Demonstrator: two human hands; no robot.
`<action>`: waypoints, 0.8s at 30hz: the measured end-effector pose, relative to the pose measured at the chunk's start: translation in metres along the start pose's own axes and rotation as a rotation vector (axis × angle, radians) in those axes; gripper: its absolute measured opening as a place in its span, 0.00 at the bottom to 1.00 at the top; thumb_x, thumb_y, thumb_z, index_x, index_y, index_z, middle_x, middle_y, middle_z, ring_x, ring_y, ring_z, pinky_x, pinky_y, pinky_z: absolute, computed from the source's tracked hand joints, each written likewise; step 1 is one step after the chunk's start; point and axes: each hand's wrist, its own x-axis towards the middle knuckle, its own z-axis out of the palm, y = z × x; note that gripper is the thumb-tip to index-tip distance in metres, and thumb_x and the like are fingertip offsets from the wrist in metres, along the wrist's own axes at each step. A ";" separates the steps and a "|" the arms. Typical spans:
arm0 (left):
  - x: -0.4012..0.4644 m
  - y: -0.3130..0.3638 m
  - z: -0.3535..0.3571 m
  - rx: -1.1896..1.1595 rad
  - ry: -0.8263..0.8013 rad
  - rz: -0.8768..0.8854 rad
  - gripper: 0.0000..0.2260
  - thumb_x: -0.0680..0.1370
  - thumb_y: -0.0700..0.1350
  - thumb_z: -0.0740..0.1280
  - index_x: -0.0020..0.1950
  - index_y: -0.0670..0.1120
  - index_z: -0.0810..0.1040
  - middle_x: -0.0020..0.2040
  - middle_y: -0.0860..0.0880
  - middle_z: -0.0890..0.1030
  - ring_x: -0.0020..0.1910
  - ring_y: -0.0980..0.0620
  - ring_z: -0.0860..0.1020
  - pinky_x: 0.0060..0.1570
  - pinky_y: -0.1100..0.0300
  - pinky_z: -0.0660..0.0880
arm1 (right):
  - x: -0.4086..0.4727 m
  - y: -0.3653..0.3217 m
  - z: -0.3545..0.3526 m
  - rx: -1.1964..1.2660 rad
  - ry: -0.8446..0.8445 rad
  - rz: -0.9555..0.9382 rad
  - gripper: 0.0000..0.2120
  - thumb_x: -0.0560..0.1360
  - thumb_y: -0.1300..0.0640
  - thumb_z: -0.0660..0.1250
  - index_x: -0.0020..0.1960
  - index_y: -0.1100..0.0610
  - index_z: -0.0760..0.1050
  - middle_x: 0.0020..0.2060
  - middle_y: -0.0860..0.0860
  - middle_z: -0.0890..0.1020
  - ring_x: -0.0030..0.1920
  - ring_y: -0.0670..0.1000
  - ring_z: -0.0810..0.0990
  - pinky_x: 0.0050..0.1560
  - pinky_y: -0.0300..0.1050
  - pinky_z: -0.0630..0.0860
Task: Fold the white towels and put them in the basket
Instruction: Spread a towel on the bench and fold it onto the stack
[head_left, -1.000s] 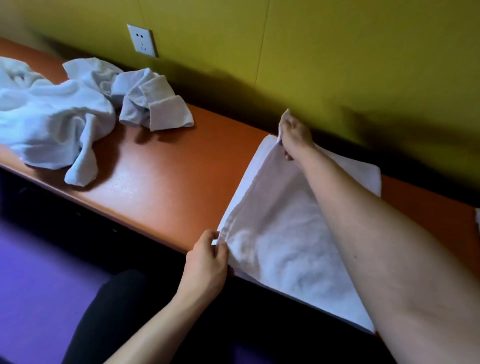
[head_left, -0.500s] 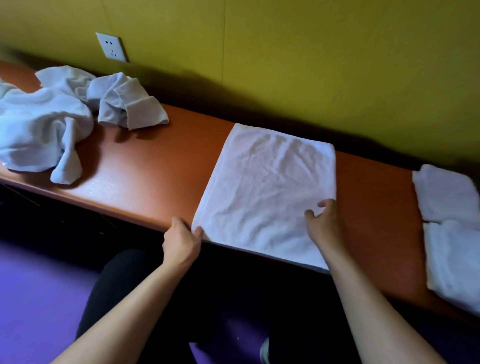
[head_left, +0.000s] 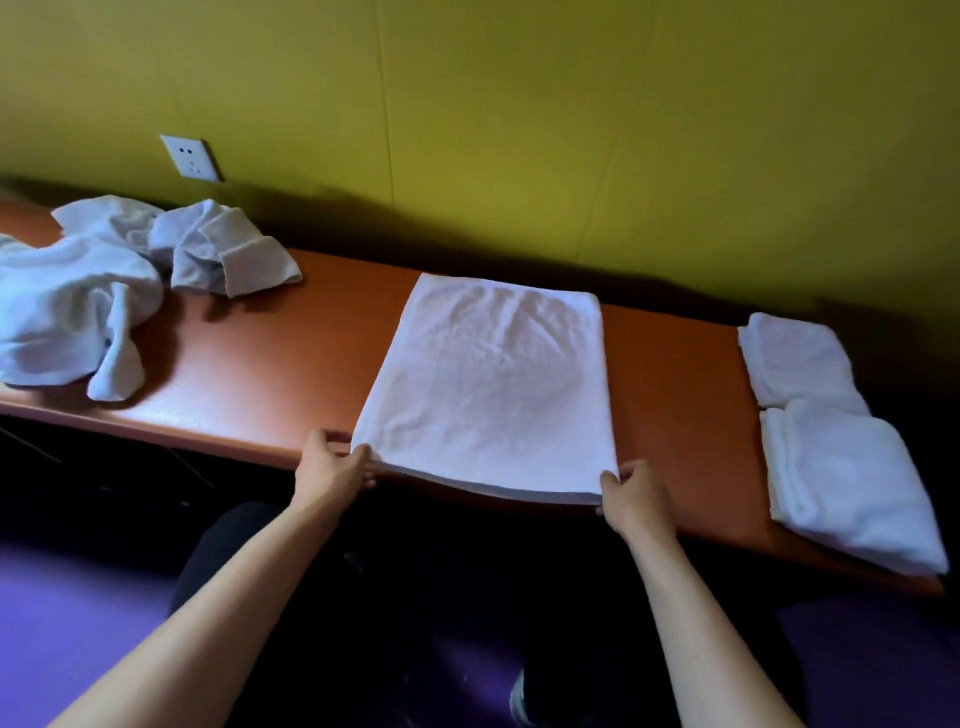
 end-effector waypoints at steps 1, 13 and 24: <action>-0.009 0.001 -0.004 -0.053 -0.009 0.054 0.13 0.77 0.41 0.69 0.60 0.48 0.72 0.47 0.40 0.84 0.35 0.46 0.85 0.45 0.48 0.84 | -0.006 0.001 -0.005 0.072 0.032 -0.024 0.03 0.78 0.54 0.65 0.47 0.52 0.71 0.47 0.55 0.84 0.39 0.55 0.85 0.45 0.47 0.78; -0.087 -0.015 -0.054 -0.231 -0.223 0.240 0.12 0.75 0.31 0.72 0.53 0.46 0.84 0.45 0.46 0.86 0.40 0.54 0.81 0.46 0.64 0.80 | -0.077 0.029 -0.054 0.858 -0.061 -0.051 0.01 0.78 0.59 0.70 0.48 0.55 0.80 0.43 0.53 0.83 0.28 0.45 0.80 0.34 0.38 0.79; -0.048 0.025 -0.030 0.005 0.055 0.510 0.06 0.79 0.46 0.71 0.46 0.57 0.80 0.47 0.50 0.80 0.43 0.58 0.79 0.45 0.64 0.73 | -0.032 0.013 -0.062 0.582 0.088 -0.332 0.07 0.77 0.61 0.71 0.48 0.49 0.82 0.36 0.44 0.84 0.37 0.43 0.79 0.44 0.39 0.76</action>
